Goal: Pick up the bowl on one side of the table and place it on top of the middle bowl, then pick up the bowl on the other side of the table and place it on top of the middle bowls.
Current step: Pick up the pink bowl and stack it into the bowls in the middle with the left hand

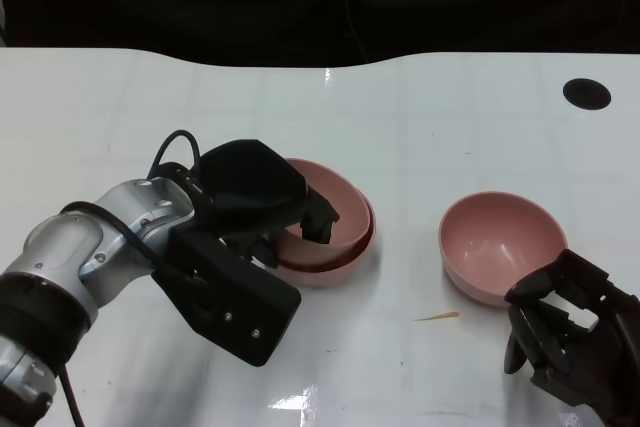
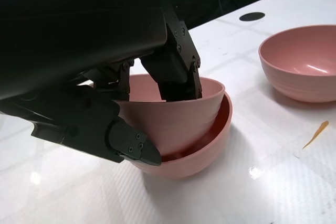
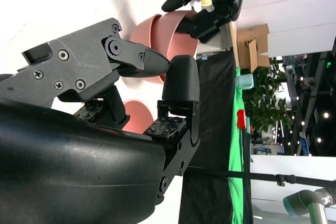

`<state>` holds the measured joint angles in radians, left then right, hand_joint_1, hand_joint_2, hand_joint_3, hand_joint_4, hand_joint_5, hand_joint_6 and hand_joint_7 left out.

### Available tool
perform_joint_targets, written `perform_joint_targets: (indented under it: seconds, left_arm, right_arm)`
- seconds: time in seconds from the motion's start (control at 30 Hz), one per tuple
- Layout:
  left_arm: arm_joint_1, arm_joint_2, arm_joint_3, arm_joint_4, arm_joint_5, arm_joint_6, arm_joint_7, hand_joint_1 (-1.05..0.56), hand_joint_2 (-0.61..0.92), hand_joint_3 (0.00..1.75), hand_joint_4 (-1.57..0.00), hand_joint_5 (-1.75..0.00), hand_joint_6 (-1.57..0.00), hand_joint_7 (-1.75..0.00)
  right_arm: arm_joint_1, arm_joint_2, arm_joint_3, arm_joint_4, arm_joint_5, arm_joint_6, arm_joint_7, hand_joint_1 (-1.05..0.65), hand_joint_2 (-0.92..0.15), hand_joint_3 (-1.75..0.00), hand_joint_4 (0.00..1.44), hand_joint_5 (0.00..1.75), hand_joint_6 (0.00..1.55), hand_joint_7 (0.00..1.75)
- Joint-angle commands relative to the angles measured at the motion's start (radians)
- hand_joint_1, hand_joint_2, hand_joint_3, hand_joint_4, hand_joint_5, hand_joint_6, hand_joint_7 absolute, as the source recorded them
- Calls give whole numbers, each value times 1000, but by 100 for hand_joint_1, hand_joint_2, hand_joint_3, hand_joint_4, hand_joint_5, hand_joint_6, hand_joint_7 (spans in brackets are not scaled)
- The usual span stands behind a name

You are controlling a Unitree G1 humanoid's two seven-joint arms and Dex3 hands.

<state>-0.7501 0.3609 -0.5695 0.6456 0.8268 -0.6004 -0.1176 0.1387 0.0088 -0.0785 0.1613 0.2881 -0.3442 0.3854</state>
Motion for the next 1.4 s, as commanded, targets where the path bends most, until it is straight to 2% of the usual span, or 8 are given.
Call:
perform_joint_targets:
  seconds: [0.03, 0.13, 0.5, 0.63, 0.97, 1.07, 1.2, 1.4]
  left_arm:
    - [-32, 2, -5, 10, 9, -1, 24, -14, 92, 3, -77, -148, -93, -72]
    - [-40, -3, -5, 30, 8, -3, 45, -13, 92, 4, -78, -145, -85, -88]
    - [-64, -20, -29, 95, 22, -9, 104, -14, 91, 0, -80, -144, -103, -46]
    - [-70, -26, -31, 110, 14, -19, 108, -12, 91, 0, -67, -172, -70, -130]
    - [-71, -36, -44, 135, 24, -18, 135, -13, 91, 1, -86, -122, -97, -63]
    - [-71, -29, -57, 142, 39, -31, 168, -14, 92, 4, -83, -115, -86, -93]
    - [-69, -17, -69, 137, 62, -51, 217, -16, 92, 4, -86, -102, -86, -87]
    - [-68, -3, -79, 122, 94, -49, 235, -28, 92, 15, -93, -54, -103, -14]
  right_arm:
    - [6, 0, -3, -11, -1, -22, -5, -19, -79, -65, 82, 175, 71, 155]
    - [6, 3, -3, -7, -7, -32, -9, -20, -79, -65, 82, 175, 71, 155]
    - [7, 6, -1, -5, -9, -34, -9, -20, -79, -65, 83, 175, 71, 156]
    - [13, 9, 3, -18, -12, -27, -14, -20, -78, -65, 82, 175, 71, 155]
    - [15, 13, 2, -16, -6, -32, -7, -20, -78, -67, 82, 175, 70, 156]
    - [19, 14, 3, -26, -15, -28, -15, -20, -78, -67, 82, 175, 70, 156]
    - [18, 11, 3, -26, -14, -27, -13, -20, -78, -67, 82, 175, 70, 156]
    - [17, 9, -2, -24, -9, -22, -11, -20, -78, -67, 82, 175, 70, 156]
